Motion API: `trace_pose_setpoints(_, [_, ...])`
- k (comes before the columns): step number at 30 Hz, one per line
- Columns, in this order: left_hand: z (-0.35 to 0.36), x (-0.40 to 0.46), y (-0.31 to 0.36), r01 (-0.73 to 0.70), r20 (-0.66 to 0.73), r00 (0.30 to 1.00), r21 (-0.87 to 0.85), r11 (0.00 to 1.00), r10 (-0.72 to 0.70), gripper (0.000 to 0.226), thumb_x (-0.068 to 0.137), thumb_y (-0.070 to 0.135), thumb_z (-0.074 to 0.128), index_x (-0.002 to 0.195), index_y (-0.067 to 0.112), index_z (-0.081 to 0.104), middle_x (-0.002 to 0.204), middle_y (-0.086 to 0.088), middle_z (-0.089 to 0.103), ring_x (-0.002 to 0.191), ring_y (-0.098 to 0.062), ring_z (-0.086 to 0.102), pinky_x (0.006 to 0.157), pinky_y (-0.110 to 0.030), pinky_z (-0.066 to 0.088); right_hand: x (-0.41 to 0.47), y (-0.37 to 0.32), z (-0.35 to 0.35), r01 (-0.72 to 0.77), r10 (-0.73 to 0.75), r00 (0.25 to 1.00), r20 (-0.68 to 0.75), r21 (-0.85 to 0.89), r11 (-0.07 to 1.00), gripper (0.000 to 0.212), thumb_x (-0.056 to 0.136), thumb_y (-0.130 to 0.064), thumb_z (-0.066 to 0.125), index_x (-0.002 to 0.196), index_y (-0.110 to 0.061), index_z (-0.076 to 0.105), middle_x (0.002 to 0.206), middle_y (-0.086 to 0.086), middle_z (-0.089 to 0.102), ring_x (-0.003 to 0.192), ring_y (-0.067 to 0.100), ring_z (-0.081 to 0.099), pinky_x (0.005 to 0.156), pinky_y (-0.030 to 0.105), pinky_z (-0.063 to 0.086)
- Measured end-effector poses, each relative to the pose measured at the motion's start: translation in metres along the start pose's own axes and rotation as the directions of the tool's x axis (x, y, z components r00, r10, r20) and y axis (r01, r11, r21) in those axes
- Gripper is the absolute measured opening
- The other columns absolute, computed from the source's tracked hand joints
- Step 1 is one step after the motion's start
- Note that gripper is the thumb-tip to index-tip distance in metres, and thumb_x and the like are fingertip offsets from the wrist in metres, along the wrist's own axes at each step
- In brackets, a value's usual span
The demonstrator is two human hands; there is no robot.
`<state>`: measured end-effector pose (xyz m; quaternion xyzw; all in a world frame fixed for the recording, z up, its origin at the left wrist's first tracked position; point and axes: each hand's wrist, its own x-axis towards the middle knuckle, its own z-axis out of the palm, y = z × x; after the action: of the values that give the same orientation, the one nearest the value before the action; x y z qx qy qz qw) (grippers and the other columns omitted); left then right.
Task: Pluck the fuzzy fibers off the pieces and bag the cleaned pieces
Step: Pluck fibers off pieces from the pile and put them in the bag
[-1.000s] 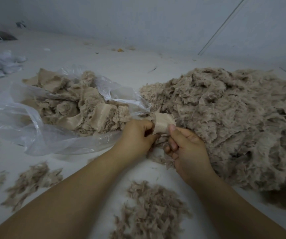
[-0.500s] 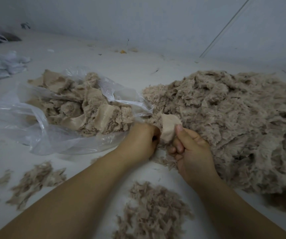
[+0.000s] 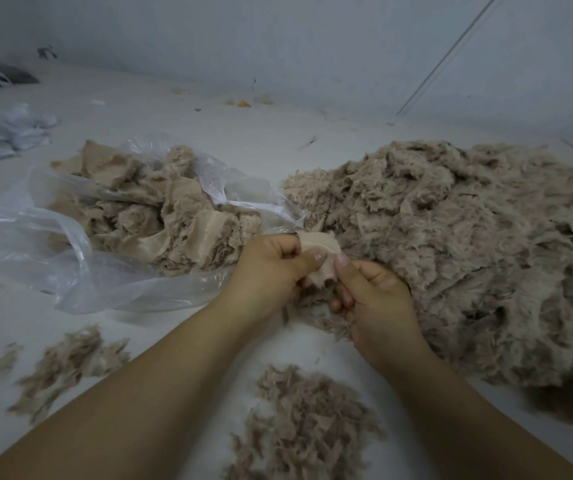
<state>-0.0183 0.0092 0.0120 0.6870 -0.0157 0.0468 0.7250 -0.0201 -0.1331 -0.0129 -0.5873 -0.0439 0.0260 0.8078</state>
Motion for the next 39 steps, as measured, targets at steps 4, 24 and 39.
trace_pose_setpoints(4, [-0.004,0.004,-0.001,0.088,-0.045,0.995,-0.053,0.995,-0.091,0.032,0.089,0.008,0.067,0.089,-0.022,0.055,0.05,-0.006,0.055,0.033,-0.011,0.039,0.035,-0.015,0.027,0.001,0.0,0.001,-0.034,0.035,0.998,-0.043,0.032,0.999,0.033,0.084,-0.042,0.062,0.06,-0.02,0.068,0.049,-0.002,0.04,0.046,0.009,0.041,0.047,0.022,0.045])
trace_pose_setpoints(24, [-0.066,0.021,0.014,-0.029,-0.513,0.76,0.587,0.809,0.4,0.02,0.084,0.014,0.069,0.082,0.02,0.05,0.06,0.002,0.056,0.051,-0.015,0.051,0.048,-0.027,0.039,0.002,0.003,-0.004,-0.059,0.058,0.998,-0.023,-0.043,0.997,0.03,0.096,-0.013,0.061,0.072,-0.018,0.077,0.05,-0.005,0.047,0.046,0.007,0.046,0.052,0.021,0.047])
trace_pose_setpoints(39, [-0.007,-0.008,0.007,-0.408,0.364,0.912,0.85,0.333,0.188,0.02,0.079,0.039,0.062,0.09,0.023,0.065,0.092,0.004,0.055,0.077,-0.017,0.057,0.062,-0.034,0.049,0.004,0.004,-0.002,-0.067,0.066,0.997,-0.042,-0.039,0.997,0.03,0.096,-0.009,0.059,0.074,-0.019,0.077,0.056,0.001,0.052,0.049,0.007,0.048,0.05,0.022,0.048])
